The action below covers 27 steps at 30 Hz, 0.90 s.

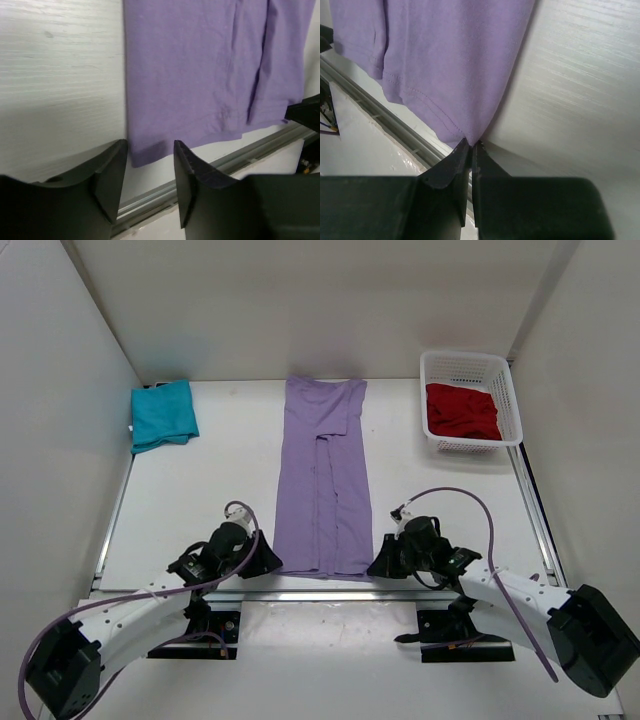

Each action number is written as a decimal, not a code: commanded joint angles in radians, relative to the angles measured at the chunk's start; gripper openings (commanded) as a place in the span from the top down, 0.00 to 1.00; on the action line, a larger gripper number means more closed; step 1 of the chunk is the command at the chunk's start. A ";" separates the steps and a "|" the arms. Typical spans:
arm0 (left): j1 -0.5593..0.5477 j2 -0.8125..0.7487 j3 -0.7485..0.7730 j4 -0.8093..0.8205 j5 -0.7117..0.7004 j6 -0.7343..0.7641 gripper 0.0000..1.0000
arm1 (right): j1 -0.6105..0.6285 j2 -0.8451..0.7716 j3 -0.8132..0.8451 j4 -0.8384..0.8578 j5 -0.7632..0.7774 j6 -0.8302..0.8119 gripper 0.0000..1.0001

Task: Fold and stack the t-shirts
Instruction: Grab the bottom of the folded rectangular tshirt with both arms, then fold the folded rectangular tshirt in 1/3 of the way

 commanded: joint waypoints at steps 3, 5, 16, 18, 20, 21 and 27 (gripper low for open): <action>-0.035 0.021 -0.059 0.065 0.055 -0.072 0.63 | 0.016 0.013 0.011 0.033 0.017 0.005 1.00; -0.020 0.019 -0.048 0.036 0.055 -0.056 0.73 | 0.020 0.006 0.010 0.024 0.020 0.003 1.00; -0.009 -0.124 0.106 -0.200 0.117 -0.027 1.00 | 0.143 -0.125 0.092 -0.171 0.082 0.059 1.00; 0.086 -0.053 0.191 -0.166 0.175 0.022 1.00 | -0.008 -0.079 0.195 -0.197 0.008 -0.056 1.00; 0.140 0.029 0.292 -0.125 0.195 0.060 1.00 | -0.099 -0.001 0.307 -0.229 -0.007 -0.155 1.00; 0.175 0.101 0.312 -0.094 0.186 0.097 1.00 | -0.136 0.068 0.374 -0.222 -0.012 -0.208 1.00; 0.284 0.465 0.545 0.042 0.134 0.189 1.00 | -0.302 0.395 0.652 -0.168 -0.061 -0.317 1.00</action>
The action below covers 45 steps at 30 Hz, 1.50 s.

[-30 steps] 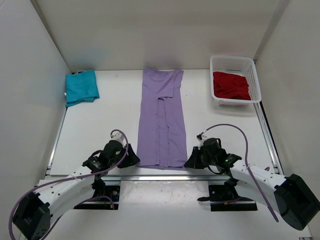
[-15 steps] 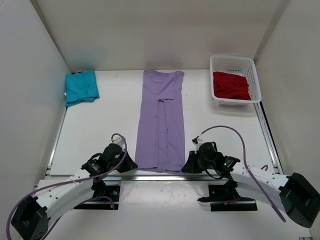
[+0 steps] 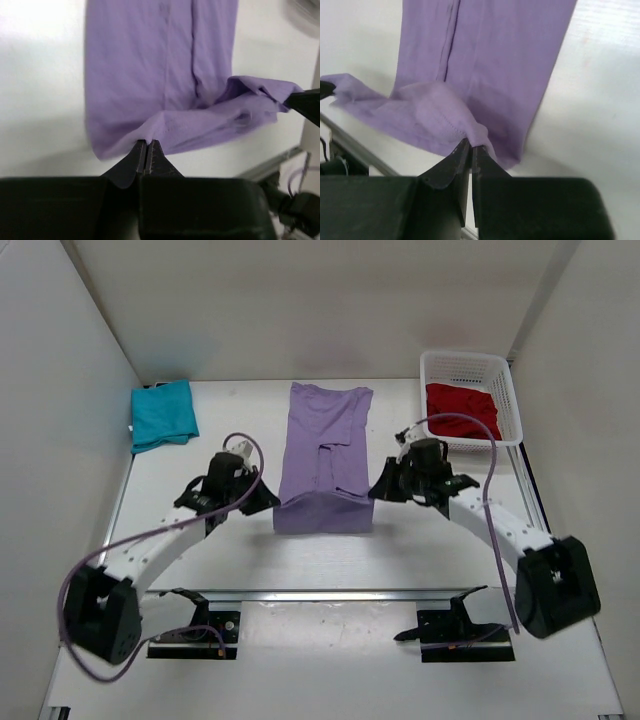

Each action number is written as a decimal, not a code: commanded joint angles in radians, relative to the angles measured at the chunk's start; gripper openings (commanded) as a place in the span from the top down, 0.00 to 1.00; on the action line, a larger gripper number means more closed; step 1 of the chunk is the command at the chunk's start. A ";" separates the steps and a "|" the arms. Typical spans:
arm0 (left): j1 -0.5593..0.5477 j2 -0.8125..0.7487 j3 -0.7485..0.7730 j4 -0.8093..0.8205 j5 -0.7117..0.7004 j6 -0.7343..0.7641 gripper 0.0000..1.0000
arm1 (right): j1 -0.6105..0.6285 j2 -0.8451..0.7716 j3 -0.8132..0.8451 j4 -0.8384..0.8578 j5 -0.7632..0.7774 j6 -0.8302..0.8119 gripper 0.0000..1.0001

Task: Fold and stack the t-shirts
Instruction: Fold the folded rectangular tshirt in 1/3 of the way

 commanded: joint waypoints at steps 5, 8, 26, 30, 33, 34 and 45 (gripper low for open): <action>0.094 0.317 0.279 0.118 -0.084 0.095 1.00 | -0.127 0.307 0.315 0.035 -0.075 -0.118 1.00; 0.123 0.481 0.403 0.101 -0.079 0.112 1.00 | -0.148 0.410 0.418 0.035 -0.076 -0.127 1.00; 0.177 0.837 0.667 0.217 0.022 0.057 0.71 | -0.191 0.811 0.737 -0.010 -0.121 -0.144 0.88; 0.192 0.657 0.473 0.364 0.006 0.002 0.50 | -0.191 0.686 0.685 0.025 -0.070 -0.118 0.71; 0.154 0.528 0.344 0.414 -0.021 -0.012 0.58 | -0.162 0.568 0.582 0.091 -0.027 -0.078 0.68; 0.128 0.486 0.312 0.437 -0.030 -0.021 0.62 | -0.145 0.550 0.538 0.119 -0.013 -0.068 0.74; -0.003 0.590 0.083 0.565 -0.009 -0.092 0.70 | 0.089 0.705 0.586 0.104 -0.021 -0.135 1.00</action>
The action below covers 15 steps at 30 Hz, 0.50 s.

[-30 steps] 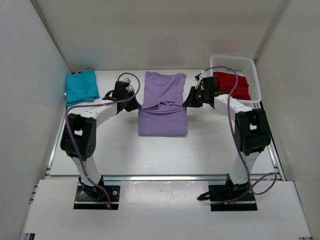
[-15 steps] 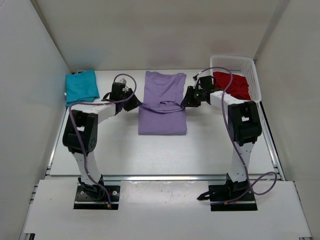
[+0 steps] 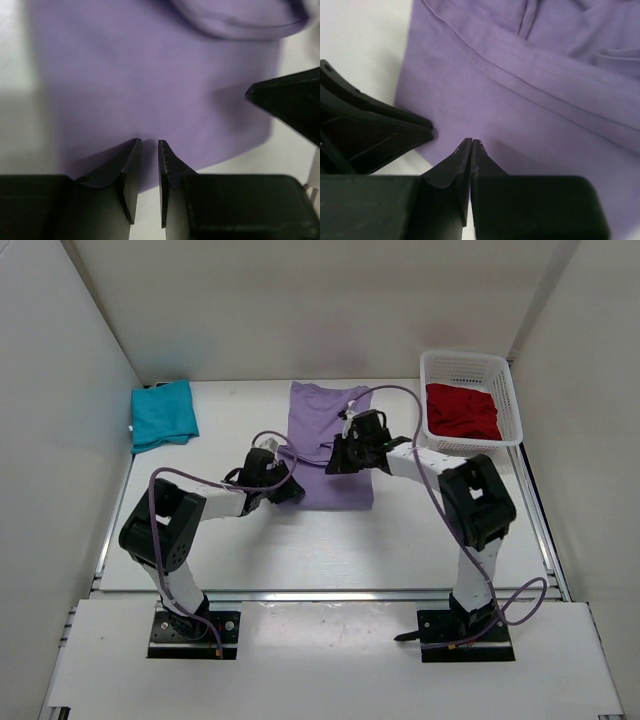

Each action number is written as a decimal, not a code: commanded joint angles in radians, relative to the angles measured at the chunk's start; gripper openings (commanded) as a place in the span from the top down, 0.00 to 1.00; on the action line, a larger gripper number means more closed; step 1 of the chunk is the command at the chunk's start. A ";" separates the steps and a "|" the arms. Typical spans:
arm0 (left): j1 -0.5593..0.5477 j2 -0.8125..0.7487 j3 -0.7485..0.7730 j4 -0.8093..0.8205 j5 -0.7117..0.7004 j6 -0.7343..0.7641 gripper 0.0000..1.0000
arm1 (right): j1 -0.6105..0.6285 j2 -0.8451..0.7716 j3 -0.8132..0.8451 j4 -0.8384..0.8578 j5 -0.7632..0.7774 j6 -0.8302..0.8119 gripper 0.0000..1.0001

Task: Fold and stack the t-shirts
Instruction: Fold the folded rectangular tshirt in 1/3 of the way

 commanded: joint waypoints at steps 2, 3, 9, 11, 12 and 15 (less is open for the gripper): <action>0.031 -0.040 -0.097 0.070 0.019 -0.041 0.70 | 0.027 0.107 0.113 -0.023 0.015 -0.044 1.00; 0.031 -0.056 -0.101 0.074 0.004 -0.043 0.69 | 0.034 0.121 0.136 -0.037 0.024 -0.052 1.00; 0.051 -0.059 -0.150 0.095 0.039 -0.041 0.70 | 0.029 0.248 0.274 -0.083 0.064 -0.061 1.00; 0.059 -0.067 -0.190 0.121 0.048 -0.055 0.70 | 0.018 0.289 0.326 -0.106 0.095 -0.066 1.00; 0.056 -0.071 -0.198 0.130 0.054 -0.059 0.70 | 0.009 0.298 0.361 -0.093 0.107 -0.066 1.00; 0.045 -0.106 -0.212 0.123 0.056 -0.059 0.69 | -0.031 0.369 0.502 -0.098 0.122 -0.052 1.00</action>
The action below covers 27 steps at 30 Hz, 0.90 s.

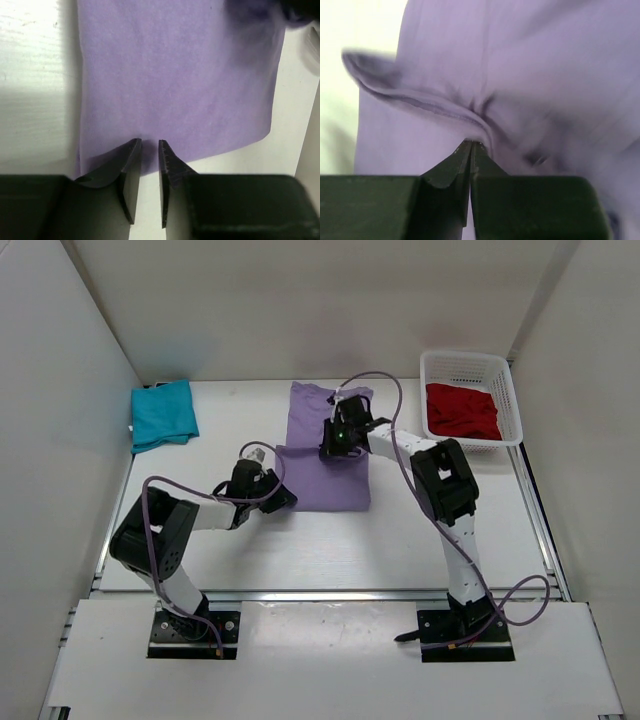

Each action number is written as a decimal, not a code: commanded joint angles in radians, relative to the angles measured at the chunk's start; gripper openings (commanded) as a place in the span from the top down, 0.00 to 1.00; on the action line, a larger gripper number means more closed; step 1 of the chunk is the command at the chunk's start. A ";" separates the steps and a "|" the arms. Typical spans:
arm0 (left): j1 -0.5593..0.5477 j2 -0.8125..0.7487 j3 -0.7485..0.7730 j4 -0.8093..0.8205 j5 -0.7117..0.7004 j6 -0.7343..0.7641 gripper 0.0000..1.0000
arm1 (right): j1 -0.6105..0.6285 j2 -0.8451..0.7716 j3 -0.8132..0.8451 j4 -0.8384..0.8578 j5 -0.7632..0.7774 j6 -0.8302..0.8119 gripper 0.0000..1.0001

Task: Fold and stack the t-shirts
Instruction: Fold the folded rectangular tshirt in 1/3 of the way, then grab one side of the 2/3 rectangular tshirt with both arms

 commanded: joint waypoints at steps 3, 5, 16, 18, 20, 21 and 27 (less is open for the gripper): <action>-0.029 -0.151 -0.018 -0.060 0.001 0.017 0.65 | -0.070 0.114 0.361 -0.133 0.023 -0.003 1.00; -0.036 -0.219 -0.031 -0.077 -0.005 0.028 0.62 | -0.073 0.078 0.398 -0.191 0.036 -0.043 1.00; 0.076 -0.350 -0.168 -0.162 -0.021 0.080 0.53 | -0.088 -0.568 -0.663 0.301 -0.036 0.133 1.00; 0.076 -0.347 -0.168 -0.153 -0.039 0.088 0.51 | -0.102 -0.617 -0.767 0.348 -0.054 0.150 1.00; 0.082 -0.327 -0.166 -0.150 -0.039 0.094 0.51 | -0.145 -0.628 -0.844 0.381 -0.060 0.164 1.00; 0.085 -0.322 -0.165 -0.147 -0.033 0.089 0.50 | -0.165 -0.616 -0.866 0.380 -0.065 0.167 1.00; 0.082 -0.259 -0.128 -0.159 -0.050 0.103 0.46 | -0.196 -0.603 -0.935 0.383 -0.086 0.155 1.00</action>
